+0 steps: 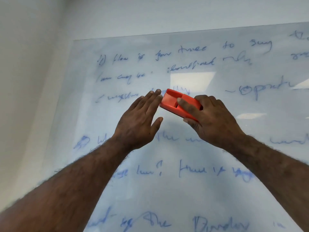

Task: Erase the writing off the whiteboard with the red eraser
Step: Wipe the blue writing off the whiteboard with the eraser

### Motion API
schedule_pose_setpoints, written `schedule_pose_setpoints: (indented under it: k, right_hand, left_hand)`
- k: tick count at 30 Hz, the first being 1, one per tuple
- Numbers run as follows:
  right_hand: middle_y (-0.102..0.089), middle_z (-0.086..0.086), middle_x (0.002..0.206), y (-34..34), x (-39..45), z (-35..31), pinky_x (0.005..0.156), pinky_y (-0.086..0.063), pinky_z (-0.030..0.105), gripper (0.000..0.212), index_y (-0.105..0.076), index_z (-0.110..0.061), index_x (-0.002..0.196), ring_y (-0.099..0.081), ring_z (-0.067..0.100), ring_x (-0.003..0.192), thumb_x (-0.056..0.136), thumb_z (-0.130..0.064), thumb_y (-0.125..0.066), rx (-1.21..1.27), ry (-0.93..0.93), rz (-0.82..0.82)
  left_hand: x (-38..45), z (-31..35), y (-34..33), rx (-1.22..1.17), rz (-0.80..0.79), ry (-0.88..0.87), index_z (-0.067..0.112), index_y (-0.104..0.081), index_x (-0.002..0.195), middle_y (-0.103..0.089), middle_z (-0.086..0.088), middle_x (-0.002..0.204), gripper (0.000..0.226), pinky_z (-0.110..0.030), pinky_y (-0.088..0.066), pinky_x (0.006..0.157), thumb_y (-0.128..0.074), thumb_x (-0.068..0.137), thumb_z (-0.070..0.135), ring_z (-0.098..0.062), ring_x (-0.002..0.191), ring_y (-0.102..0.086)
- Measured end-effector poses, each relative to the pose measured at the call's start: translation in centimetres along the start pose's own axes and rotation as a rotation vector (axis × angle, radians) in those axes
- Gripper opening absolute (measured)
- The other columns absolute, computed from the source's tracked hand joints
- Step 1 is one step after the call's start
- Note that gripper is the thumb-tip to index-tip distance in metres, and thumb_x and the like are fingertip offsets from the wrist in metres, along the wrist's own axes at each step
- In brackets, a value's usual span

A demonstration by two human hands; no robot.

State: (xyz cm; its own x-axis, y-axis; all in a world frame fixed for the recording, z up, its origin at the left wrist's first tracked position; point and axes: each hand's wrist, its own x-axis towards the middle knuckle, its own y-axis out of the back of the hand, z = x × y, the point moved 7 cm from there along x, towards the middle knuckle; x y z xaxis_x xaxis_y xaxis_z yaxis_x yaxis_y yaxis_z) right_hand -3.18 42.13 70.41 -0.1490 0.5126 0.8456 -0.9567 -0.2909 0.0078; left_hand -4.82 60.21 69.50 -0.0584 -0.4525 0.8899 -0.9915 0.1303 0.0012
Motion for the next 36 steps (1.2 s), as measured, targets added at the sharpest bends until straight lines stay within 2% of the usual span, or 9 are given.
schedule_pose_setpoints:
  k: [4,8,13,20,25,29,36]
  right_hand:
    - [-0.053,0.025,0.117,-0.8,2.7,2.7,0.078,-0.05,0.05,0.06,-0.037,-0.021,0.149,-0.054,0.041,0.093,0.096,-0.046,-0.044,-0.023,-0.068,0.055]
    - [-0.05,0.027,0.121,-1.8,5.4,5.0,0.083,-0.046,0.051,0.058,-0.035,-0.021,0.15,-0.051,0.043,0.099,0.098,-0.04,-0.052,-0.035,-0.1,0.102]
    - [-0.048,0.027,0.125,-3.0,8.7,5.4,0.084,-0.045,0.052,0.056,-0.031,-0.025,0.151,-0.049,0.044,0.101,0.099,-0.043,-0.043,-0.099,-0.057,0.133]
    - [-0.048,0.028,0.123,-2.5,12.0,4.1,0.082,-0.043,0.053,0.058,-0.036,-0.023,0.149,-0.047,0.048,0.1,0.095,-0.044,-0.038,-0.163,-0.095,0.182]
    - [-0.048,0.03,0.119,-2.5,14.7,2.5,0.079,-0.044,0.054,0.057,-0.034,-0.024,0.15,-0.047,0.048,0.098,0.096,-0.042,-0.036,-0.198,-0.13,0.226]
    - [-0.048,0.03,0.119,-3.2,16.8,2.1,0.084,-0.044,0.055,0.056,-0.037,-0.023,0.149,-0.046,0.05,0.103,0.096,-0.041,-0.042,-0.139,-0.267,0.235]
    - [-0.043,0.028,0.127,-6.0,20.2,1.4,0.093,-0.04,0.053,0.055,-0.034,-0.025,0.15,-0.041,0.048,0.112,0.099,-0.038,-0.048,-0.189,-0.391,0.13]
  left_hand:
    - [1.0,-4.7,-1.2,0.094,-0.044,0.129,0.008,-0.026,0.155,-0.024,-0.004,0.163,0.066,-0.035,-0.018,0.123,-0.036,0.101,0.045,-0.018,0.151,-0.021]
    - [1.6,-9.2,-1.6,0.153,-0.059,0.217,0.011,-0.024,0.156,-0.021,-0.002,0.164,0.072,-0.033,-0.014,0.123,-0.028,0.099,0.054,-0.016,0.151,-0.018]
    - [1.7,-15.9,-0.6,0.272,-0.073,0.321,0.011,-0.025,0.156,-0.023,-0.005,0.163,0.078,-0.036,-0.013,0.122,-0.024,0.095,0.06,-0.021,0.151,-0.02]
    - [0.6,-23.8,0.8,0.197,-0.048,0.458,0.007,-0.021,0.155,-0.023,-0.01,0.163,0.086,-0.041,-0.017,0.122,-0.021,0.092,0.065,-0.027,0.15,-0.022]
    - [-0.7,-28.4,0.1,0.197,-0.141,0.444,0.011,-0.013,0.158,-0.008,-0.004,0.166,0.091,-0.035,-0.008,0.123,-0.016,0.089,0.071,-0.018,0.153,-0.007]
    - [-1.5,-30.9,-1.3,0.148,-0.161,0.428,0.014,-0.006,0.159,0.001,0.001,0.167,0.087,-0.032,-0.005,0.123,-0.017,0.093,0.071,-0.014,0.153,-0.001]
    - [-3.1,-32.0,-3.9,0.015,-0.149,0.424,0.016,0.003,0.159,0.011,0.004,0.166,0.091,-0.028,0.002,0.122,-0.016,0.092,0.074,-0.011,0.152,0.008]
